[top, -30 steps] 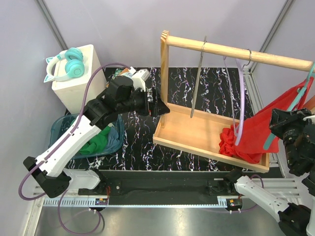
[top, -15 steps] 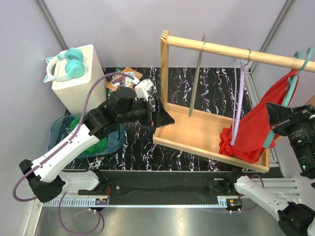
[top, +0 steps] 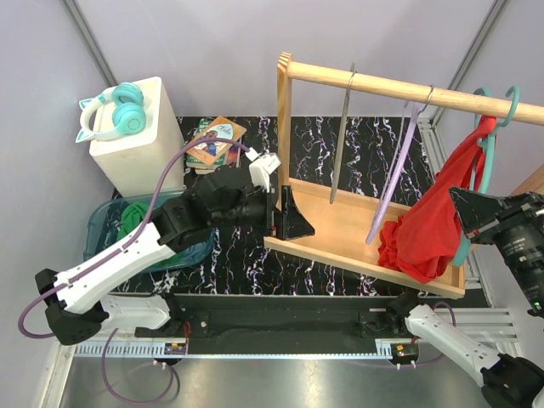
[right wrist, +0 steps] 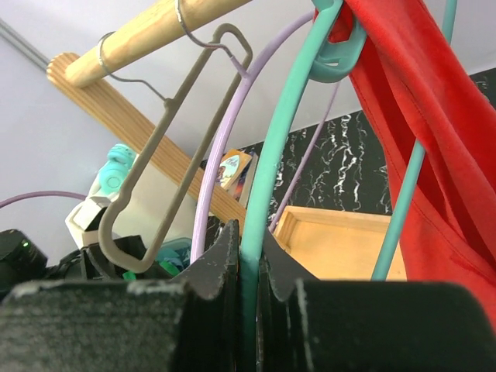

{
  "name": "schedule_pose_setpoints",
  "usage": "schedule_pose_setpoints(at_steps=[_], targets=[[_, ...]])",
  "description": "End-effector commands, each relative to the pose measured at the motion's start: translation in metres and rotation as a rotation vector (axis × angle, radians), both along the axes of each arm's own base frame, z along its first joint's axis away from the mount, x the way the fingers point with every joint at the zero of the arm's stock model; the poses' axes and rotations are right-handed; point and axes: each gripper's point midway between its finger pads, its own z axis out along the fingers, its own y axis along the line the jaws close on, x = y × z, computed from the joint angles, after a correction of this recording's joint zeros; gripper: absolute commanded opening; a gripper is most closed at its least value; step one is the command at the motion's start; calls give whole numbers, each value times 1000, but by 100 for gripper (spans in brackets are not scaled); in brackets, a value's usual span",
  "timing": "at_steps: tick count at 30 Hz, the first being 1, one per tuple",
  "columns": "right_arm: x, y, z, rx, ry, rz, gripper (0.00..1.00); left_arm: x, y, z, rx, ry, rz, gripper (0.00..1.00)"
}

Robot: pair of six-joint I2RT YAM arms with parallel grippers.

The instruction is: Remove the tank top from the hanger

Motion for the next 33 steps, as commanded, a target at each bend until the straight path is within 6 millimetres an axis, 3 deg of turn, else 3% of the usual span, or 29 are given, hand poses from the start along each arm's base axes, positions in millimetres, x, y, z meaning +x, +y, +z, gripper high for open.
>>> schedule_pose_setpoints(at_steps=[1,17,33], targets=[[-26,2,50,91,-203,86,0,-1,-9,19,-70,-32,-1,95],[-87,5,-21,153,-96,282,0,-16,-9,-1,-84,-2,-3,94],[-112,49,-148,252,260,509,0,-22,5,-7,-134,-1,41,95]])
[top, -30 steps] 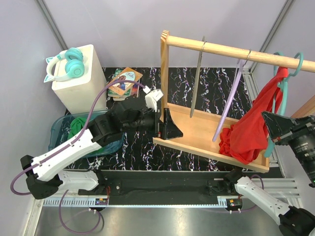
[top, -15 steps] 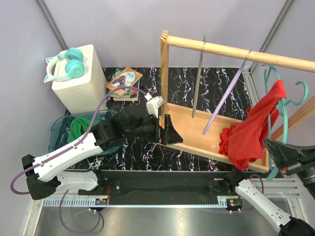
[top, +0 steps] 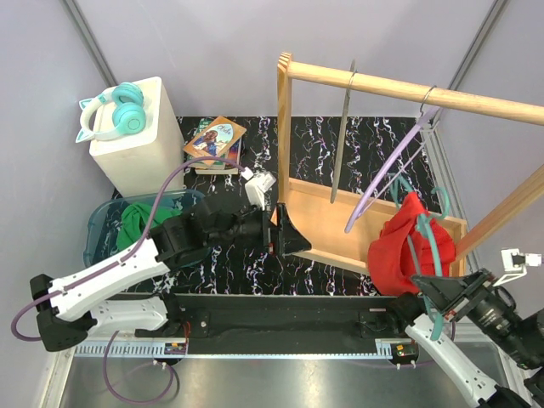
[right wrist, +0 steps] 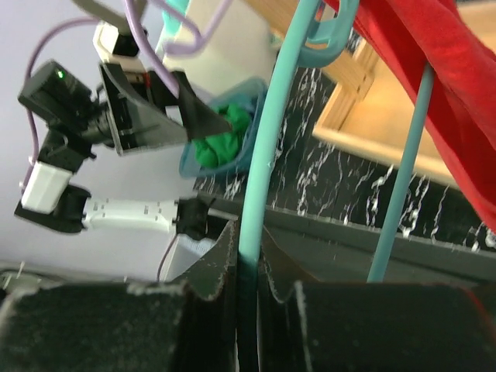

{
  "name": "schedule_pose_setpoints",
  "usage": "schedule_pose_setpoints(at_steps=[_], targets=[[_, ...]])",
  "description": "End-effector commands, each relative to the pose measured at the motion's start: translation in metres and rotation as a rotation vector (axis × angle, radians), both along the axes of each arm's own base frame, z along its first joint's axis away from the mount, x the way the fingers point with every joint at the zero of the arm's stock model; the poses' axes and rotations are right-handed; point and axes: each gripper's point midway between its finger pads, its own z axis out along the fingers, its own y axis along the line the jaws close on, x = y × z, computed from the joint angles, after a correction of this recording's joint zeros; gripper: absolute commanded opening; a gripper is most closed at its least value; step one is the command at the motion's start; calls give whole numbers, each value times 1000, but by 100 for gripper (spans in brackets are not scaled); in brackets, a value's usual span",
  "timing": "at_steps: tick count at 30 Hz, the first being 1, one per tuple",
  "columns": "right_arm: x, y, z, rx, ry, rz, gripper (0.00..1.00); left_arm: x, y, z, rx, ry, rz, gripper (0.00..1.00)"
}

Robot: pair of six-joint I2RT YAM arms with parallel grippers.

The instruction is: Remove the tank top from the hanger

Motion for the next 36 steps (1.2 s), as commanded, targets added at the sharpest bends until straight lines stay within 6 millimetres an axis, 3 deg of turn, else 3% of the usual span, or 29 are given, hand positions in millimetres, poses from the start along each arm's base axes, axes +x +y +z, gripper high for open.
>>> schedule_pose_setpoints(at_steps=[1,6,8,10,11,12,14,15,21,28,33,36], targets=[[-15,18,-12,57,47,120,0,0,4,17,-88,-28,32,94],[-23,40,-33,45,122,256,0,-4,3,24,-106,-60,41,95],[-25,50,-33,72,120,311,0,-9,-3,35,-118,-117,39,96],[-28,61,-37,97,128,380,0,-24,-16,42,-109,-190,-13,96],[-29,64,-38,104,131,399,0,-19,-20,43,-96,-235,24,96],[-30,68,-43,105,146,427,0,-32,-32,37,-71,-263,-16,96],[-31,71,-42,119,140,450,0,-34,-45,38,-56,-387,-24,95],[-33,74,-44,121,148,468,0,-44,-57,29,-33,-415,-55,95],[-39,79,-41,148,145,523,0,-38,-85,1,48,-498,-11,94],[-52,76,-37,188,142,550,0,-13,-94,-14,169,-529,74,91],[-60,75,-37,208,155,574,0,0,-95,-26,175,-491,95,80],[-63,75,-36,209,163,590,0,4,-98,-25,163,-482,93,65]])
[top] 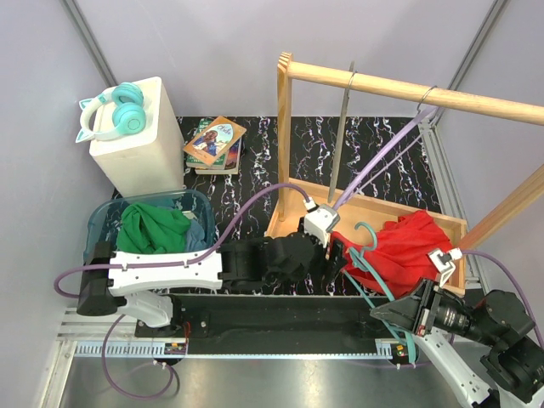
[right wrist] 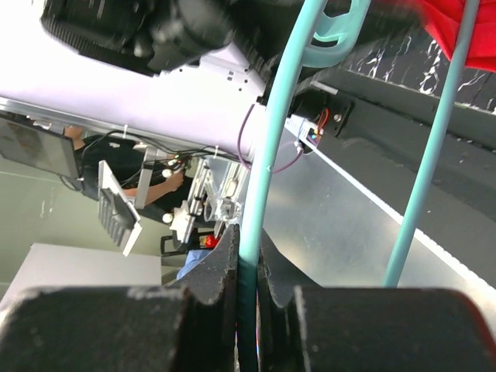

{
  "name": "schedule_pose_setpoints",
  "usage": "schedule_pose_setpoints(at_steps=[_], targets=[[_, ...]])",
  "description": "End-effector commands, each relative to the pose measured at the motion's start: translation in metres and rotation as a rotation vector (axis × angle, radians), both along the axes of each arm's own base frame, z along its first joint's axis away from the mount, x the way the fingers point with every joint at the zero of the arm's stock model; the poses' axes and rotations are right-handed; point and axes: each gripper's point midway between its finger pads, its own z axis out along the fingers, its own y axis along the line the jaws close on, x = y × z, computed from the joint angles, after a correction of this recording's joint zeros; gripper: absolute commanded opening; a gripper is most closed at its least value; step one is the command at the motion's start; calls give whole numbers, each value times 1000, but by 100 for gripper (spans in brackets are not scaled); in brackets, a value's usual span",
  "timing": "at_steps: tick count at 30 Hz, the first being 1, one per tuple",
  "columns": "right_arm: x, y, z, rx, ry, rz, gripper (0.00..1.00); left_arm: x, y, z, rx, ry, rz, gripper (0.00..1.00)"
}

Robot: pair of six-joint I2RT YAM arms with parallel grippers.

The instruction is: Remove the tank top from the hanger

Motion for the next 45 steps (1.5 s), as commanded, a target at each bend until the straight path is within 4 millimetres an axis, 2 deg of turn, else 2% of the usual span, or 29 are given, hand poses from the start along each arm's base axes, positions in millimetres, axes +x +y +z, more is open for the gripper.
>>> schedule_pose_setpoints(at_steps=[1,4,7,9,10,12,13,15,17,18,19,20,21,22,23,25,26,27,28,30,31,33,34,36,37,39,40,42,45], targets=[[-12,3,17,55,-51,69,0,14,-11,26,-90,-14,30,58],[-15,3,17,52,-45,83,0,14,-14,28,-107,-6,16,46],[-17,2,16,51,-39,90,0,15,-12,28,-108,0,13,29],[-18,2,15,48,-29,91,0,16,-7,24,-92,10,22,5],[-17,1,15,47,-33,84,0,18,-2,28,-96,13,33,0],[-18,-1,11,33,-25,72,0,22,10,23,-79,24,66,0],[-18,-2,9,25,-23,62,0,24,18,31,-99,30,84,0],[-18,-4,3,2,-10,59,0,34,38,24,-85,68,153,0],[-20,-5,-1,-16,-5,56,0,48,63,24,-99,115,221,0],[-21,-6,-2,-19,-5,59,0,51,75,32,-127,129,241,0],[-22,-7,-4,-29,3,60,0,65,89,27,-133,153,294,0],[-22,-7,-5,-32,4,62,0,68,99,28,-134,165,309,0],[-24,-8,-4,-31,3,62,0,70,110,36,-162,173,314,0],[-24,-8,-4,-34,-3,61,0,82,123,36,-169,173,360,0],[-25,-9,-3,-32,-9,58,0,85,133,35,-155,175,382,0],[-22,-11,0,-30,-23,36,0,97,157,48,-171,153,444,0],[-21,-12,0,-32,-28,24,0,99,170,45,-139,152,476,0],[-17,-14,3,-30,-40,-9,0,105,184,51,-141,139,518,0],[-14,-17,3,-41,-43,-37,0,108,193,64,-147,115,535,0],[-1,-29,4,-62,-57,-154,0,113,218,75,-121,83,600,0],[1,-33,3,-72,-60,-186,0,113,229,93,-113,44,609,0],[10,-46,8,-76,-80,-288,0,118,249,114,-107,-17,667,0],[12,-51,7,-82,-77,-318,0,117,260,138,-112,-66,679,0],[18,-61,11,-80,-89,-391,0,121,275,164,-112,-129,724,0],[19,-64,10,-89,-85,-407,0,118,285,192,-131,-184,732,0],[24,-68,10,-109,-76,-440,0,121,296,216,-128,-240,770,0],[25,-69,8,-124,-73,-446,0,117,307,242,-147,-294,777,0],[31,-69,7,-148,-68,-460,0,117,320,264,-152,-345,818,0],[38,-66,3,-184,-52,-462,0,110,340,309,-194,-432,858,0]])
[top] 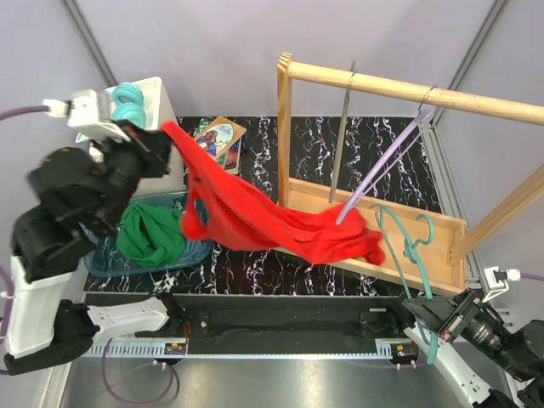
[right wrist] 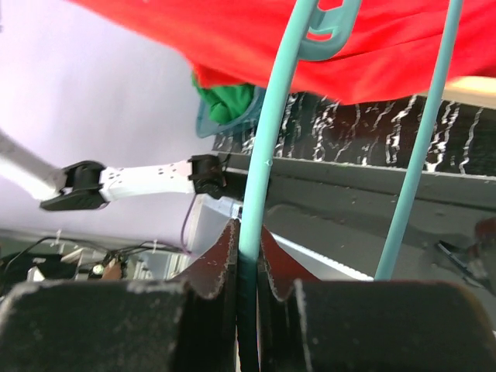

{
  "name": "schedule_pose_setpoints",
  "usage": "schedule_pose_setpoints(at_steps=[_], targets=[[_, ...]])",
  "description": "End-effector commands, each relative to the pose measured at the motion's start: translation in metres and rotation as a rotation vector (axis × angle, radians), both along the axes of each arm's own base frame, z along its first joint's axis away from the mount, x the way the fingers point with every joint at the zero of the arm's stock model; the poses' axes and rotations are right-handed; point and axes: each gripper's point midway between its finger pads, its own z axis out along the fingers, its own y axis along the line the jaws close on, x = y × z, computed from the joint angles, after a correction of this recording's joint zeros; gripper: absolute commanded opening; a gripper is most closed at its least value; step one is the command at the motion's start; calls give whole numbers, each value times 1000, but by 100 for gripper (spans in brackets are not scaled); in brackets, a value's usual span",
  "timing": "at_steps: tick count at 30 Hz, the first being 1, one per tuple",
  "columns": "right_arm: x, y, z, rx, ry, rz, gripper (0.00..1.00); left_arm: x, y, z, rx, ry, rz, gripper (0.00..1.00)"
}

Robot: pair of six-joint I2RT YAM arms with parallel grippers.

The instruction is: Remove the tank top from the hanger

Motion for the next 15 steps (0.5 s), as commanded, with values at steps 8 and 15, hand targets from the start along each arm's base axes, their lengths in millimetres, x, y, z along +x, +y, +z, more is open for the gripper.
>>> schedule_pose_setpoints(at_steps=[8,15], targets=[[41,13,-9,-74,56,-55,0,-28,97,151,33,-415,271,0],[49,24,-9,-85,84,-28,0,-65,165,223,23,-653,514,0]])
